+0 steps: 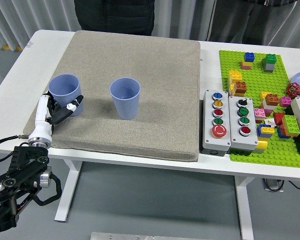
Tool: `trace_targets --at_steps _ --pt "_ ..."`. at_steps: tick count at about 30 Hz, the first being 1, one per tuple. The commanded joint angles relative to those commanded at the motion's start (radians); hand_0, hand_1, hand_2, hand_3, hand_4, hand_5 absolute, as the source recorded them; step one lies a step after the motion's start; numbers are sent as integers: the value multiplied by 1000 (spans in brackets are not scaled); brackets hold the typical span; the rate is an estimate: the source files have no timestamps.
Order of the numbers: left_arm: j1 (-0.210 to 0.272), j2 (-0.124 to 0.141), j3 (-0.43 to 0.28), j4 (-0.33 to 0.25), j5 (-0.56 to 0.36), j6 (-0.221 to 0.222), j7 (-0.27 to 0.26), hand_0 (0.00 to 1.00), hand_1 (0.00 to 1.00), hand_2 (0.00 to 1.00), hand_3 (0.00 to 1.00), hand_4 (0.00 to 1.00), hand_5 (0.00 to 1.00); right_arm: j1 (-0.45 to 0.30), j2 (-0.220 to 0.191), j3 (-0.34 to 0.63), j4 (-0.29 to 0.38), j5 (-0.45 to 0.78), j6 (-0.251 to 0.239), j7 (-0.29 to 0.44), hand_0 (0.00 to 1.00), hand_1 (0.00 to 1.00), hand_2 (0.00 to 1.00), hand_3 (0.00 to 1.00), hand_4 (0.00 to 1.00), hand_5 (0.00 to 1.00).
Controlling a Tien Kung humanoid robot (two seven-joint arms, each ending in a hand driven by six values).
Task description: Pick cup pour cup place
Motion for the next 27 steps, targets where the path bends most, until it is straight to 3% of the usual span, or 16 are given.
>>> trace_targets --at_steps 8,9,14,15,20,21,27 --pt "10 0 -11 -5 13 -6 8 734 760 805 785 946 362 -1 -1 1 0 -2 1 1 716 673 656 611 2 209" --pt "10 0 -13 -5 13 -9 9 763 796 895 862 947 362 0 -1 1 0 -2 1 1 716 672 656 610 2 209" --pt "13 1 -20 -9 34 -28 26 763 796 895 862 947 362 1 -1 3 0 -2 1 1 716 672 656 610 2 209" --pt "13 2 -21 -10 39 -31 29 824 859 983 970 946 357 1 -1 3 0 -3 1 1 715 672 656 610 2 208" --pt "23 5 -30 -19 75 -63 54 824 859 983 970 946 357 2 -2 5 0 -5 2 1 715 672 656 610 2 208" --pt "27 6 -34 -24 82 -67 57 861 901 998 998 955 356 2 -2 5 0 -5 2 1 715 672 656 610 2 208" --pt "47 11 -58 -42 123 -77 73 883 921 998 998 959 363 1 -2 7 0 -6 1 1 715 671 656 610 2 200"
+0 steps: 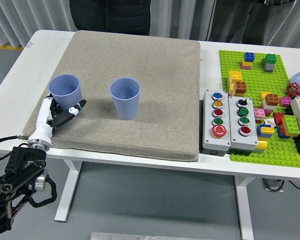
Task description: Pick cup pour cup place
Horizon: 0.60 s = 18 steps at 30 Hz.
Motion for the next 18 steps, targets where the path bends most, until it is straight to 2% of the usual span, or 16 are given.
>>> trace_targets --at_steps 10,18 --pt "25 13 -35 -12 47 -19 26 917 942 998 998 966 364 -4 -1 5 0 -9 2 0 715 671 655 610 2 199" --pt "68 15 -71 -25 78 -26 33 930 958 998 998 968 368 -9 0 6 0 -9 2 0 717 671 655 609 2 197"
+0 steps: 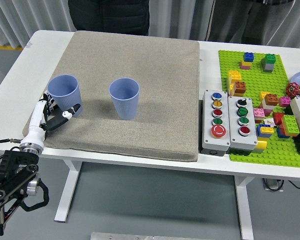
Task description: Pick cup pour cup place
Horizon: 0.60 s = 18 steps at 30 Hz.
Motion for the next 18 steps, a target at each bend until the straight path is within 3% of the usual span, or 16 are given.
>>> trace_targets --at_steps 8,18 --pt "65 3 -65 -57 67 0 11 937 958 998 998 979 382 -6 0 8 0 -12 4 -1 716 671 654 609 2 193" --pt "130 4 -134 -82 108 -32 14 943 960 998 998 998 416 -1 0 13 0 -14 4 0 716 672 654 606 2 186"
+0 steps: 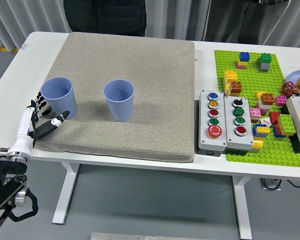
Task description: Pick cup pour cup place
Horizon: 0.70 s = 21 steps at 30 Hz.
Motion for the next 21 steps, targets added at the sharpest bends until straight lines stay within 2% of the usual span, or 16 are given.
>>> trace_targets --at_steps 6,21 --pt "43 16 -15 -71 35 4 7 942 958 998 998 998 422 3 -1 2 0 0 0 2 716 672 654 607 2 182" --pt "49 21 -33 -106 56 8 11 941 956 998 998 998 435 5 -2 4 0 2 -3 4 717 672 654 606 2 179"
